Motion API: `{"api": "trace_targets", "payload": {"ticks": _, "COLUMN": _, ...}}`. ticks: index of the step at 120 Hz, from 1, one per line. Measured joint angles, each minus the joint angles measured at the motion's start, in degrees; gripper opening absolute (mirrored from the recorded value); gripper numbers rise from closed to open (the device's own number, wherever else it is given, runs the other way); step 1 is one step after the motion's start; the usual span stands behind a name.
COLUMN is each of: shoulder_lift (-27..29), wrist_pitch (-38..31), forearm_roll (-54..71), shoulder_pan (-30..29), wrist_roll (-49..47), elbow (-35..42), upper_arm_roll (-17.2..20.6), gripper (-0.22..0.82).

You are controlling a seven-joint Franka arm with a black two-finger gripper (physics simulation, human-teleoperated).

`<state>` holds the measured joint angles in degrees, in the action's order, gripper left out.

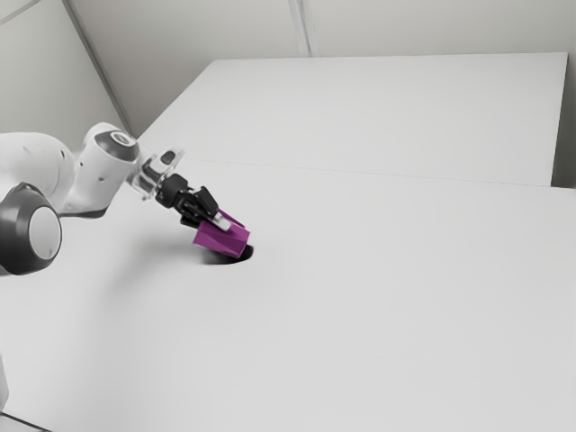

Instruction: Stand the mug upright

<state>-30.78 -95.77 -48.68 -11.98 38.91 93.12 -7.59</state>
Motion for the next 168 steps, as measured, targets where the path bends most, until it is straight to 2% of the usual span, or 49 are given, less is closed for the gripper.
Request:
{"api": "trace_targets", "payload": {"ticks": 24, "shoulder_lift": 0.55, "wrist_pitch": -0.09, "forearm_roll": 0.49, "shoulder_pan": 0.03, "wrist_roll": -0.53, "elbow": -0.11, "upper_arm_roll": 0.5, "gripper": -0.14}}
{"api": "trace_targets", "payload": {"ticks": 48, "shoulder_lift": 1.67, "wrist_pitch": 0.09, "forearm_roll": 1.02, "shoulder_pan": 0.03, "wrist_roll": -1.42, "elbow": -0.11, "upper_arm_roll": 0.55, "gripper": -0.17}}
{"api": "trace_targets", "payload": {"ticks": 64, "shoulder_lift": 5.01, "wrist_pitch": -0.5, "forearm_roll": 4.26, "shoulder_pan": 0.56, "wrist_roll": -2.24, "elbow": 0.14, "upper_arm_roll": 1.17, "gripper": -0.17}}
{"api": "trace_targets", "payload": {"ticks": 74, "shoulder_lift": 8.97, "wrist_pitch": -2.26, "forearm_roll": 9.56, "shoulder_pan": 3.38, "wrist_roll": -3.01, "elbow": 1.51, "upper_arm_roll": 1.31, "gripper": -0.17}}
{"api": "trace_targets", "payload": {"ticks": 90, "shoulder_lift": 16.34, "wrist_pitch": -7.83, "forearm_roll": 18.84, "shoulder_pan": 8.55, "wrist_roll": -4.98, "elbow": 8.77, "upper_arm_roll": 1.34, "gripper": -0.18}}
{"api": "trace_targets", "payload": {"ticks": 115, "shoulder_lift": 22.39, "wrist_pitch": -17.09, "forearm_roll": 31.56, "shoulder_pan": 13.18, "wrist_roll": -9.52, "elbow": 16.57, "upper_arm_roll": 1.34, "gripper": -0.18}}
{"api": "trace_targets", "payload": {"ticks": 150, "shoulder_lift": 25.54, "wrist_pitch": -21.96, "forearm_roll": 51.07, "shoulder_pan": 21.86, "wrist_roll": -19.3, "elbow": 23.34, "upper_arm_roll": 1.34, "gripper": -0.18}}
{"api": "trace_targets", "payload": {"ticks": 168, "shoulder_lift": 24.7, "wrist_pitch": -22.9, "forearm_roll": 55.71, "shoulder_pan": 22.71, "wrist_roll": -24.54, "elbow": 24.02, "upper_arm_roll": 1.34, "gripper": -0.18}}
